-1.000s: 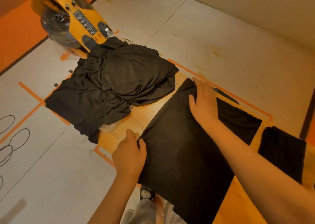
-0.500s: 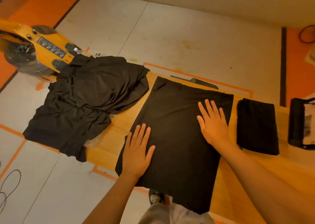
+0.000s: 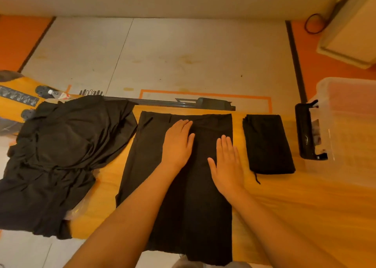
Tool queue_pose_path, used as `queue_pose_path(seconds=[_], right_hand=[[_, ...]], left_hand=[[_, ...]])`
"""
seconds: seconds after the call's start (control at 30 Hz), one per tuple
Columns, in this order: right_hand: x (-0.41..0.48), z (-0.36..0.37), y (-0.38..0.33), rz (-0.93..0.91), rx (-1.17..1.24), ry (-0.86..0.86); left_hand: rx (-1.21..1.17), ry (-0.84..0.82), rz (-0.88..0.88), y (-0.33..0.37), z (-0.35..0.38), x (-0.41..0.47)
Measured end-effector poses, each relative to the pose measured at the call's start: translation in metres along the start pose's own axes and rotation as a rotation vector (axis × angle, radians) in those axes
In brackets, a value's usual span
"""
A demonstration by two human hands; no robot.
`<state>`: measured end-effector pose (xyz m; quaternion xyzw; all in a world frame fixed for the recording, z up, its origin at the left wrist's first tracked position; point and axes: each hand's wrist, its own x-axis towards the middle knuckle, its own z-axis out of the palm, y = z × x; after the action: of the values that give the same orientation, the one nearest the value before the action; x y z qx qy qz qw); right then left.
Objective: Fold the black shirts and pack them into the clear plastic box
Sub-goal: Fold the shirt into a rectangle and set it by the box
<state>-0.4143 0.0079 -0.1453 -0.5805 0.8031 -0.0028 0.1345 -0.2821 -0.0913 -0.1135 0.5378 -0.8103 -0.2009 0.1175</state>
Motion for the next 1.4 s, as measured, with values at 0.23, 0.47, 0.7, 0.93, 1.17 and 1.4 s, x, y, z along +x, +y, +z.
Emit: queue_pose_path(seconds=[0.23,0.47,0.7,0.93,1.17,1.4], right_hand=[[0.0,0.007,0.005,-0.01,-0.043,0.049],[0.001,0.009,0.007,-0.019,-0.017,0.052],[0.002,0.009,0.01,-0.027,-0.015,0.056],[-0.012,0.0,-0.001,-0.007,0.03,0.1],[-0.071,0.024,-0.041,-0.121,0.037,0.045],[-0.066,0.027,-0.005,-0.12,-0.017,0.016]], left_hand=[[0.027,0.002,0.034,0.021,0.022,0.067],[0.082,0.036,0.078,0.02,0.033,0.098],[0.043,-0.026,0.068,0.021,0.028,0.096],[0.073,0.029,0.071,-0.006,0.022,-0.025],[0.184,0.017,-0.078,-0.035,0.017,-0.105],[0.291,-0.024,-0.294,-0.067,0.025,-0.147]])
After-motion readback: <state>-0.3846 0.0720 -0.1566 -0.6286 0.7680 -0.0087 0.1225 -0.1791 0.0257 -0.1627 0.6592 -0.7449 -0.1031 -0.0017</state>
